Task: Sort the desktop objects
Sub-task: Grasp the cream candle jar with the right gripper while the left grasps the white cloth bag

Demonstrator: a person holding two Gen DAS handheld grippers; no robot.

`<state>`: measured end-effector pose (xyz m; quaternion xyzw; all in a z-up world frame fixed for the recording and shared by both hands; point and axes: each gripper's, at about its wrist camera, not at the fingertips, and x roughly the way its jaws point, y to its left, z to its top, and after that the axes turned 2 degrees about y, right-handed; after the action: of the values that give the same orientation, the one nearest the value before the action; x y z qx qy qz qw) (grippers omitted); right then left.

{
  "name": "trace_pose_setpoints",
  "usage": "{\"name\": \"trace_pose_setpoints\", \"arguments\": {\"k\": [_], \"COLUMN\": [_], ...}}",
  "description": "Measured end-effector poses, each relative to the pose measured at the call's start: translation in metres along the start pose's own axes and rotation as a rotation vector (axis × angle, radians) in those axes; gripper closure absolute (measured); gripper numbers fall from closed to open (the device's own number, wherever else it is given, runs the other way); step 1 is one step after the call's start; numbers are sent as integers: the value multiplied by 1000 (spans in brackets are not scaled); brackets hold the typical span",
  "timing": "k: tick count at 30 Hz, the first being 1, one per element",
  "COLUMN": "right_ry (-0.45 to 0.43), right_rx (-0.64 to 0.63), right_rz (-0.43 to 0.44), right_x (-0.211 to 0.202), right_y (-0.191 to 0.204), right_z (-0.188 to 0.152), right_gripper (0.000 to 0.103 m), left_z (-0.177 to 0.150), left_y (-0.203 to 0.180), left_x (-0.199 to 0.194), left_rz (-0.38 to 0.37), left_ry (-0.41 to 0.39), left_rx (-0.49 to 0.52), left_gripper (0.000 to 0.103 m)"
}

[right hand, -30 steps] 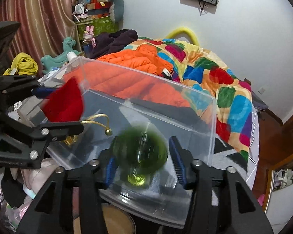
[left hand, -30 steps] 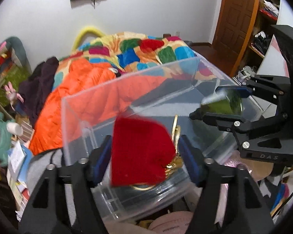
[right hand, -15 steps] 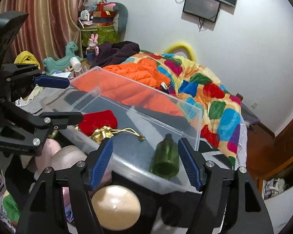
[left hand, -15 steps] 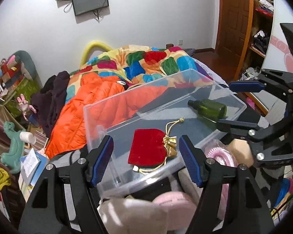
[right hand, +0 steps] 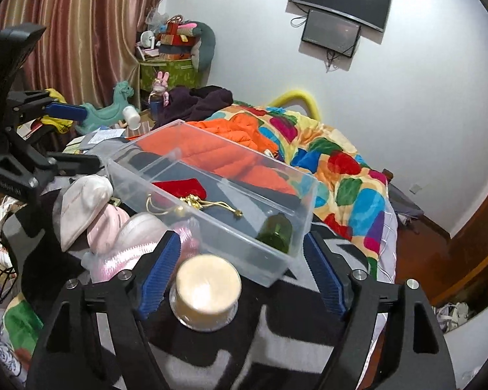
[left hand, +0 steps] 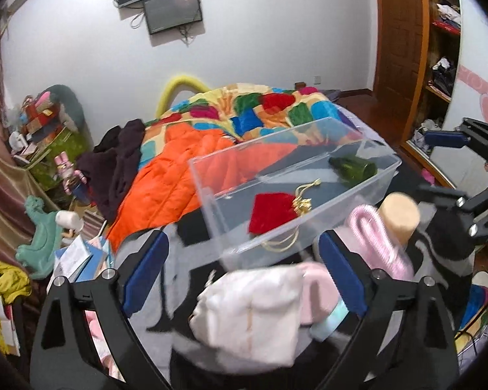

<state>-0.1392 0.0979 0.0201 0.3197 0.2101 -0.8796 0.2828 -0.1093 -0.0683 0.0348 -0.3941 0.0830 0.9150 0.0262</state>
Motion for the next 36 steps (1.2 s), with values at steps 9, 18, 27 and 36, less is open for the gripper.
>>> {"name": "trace_pose_setpoints", "arguments": {"k": [9,18,27,36], "right_ry": [60,118,153,171], "right_rx": [95,95,44,103], "right_rz": [39,112,119,189], "right_x": [9,25,52,72], "right_y": [-18,-9,11,11], "right_z": [-27,-45,-51,-49], "right_gripper": [28,25,25,43], "left_z": [-38,-73,-68,-73], "left_y": [13,0,1,-7], "left_x": [10,39,61,85], "left_rz": [-36,-116,-116,-66], "left_ry": [86,204,211,209], "left_rx": [-46,16,6,47], "left_gripper": [9,9,1,0]}}
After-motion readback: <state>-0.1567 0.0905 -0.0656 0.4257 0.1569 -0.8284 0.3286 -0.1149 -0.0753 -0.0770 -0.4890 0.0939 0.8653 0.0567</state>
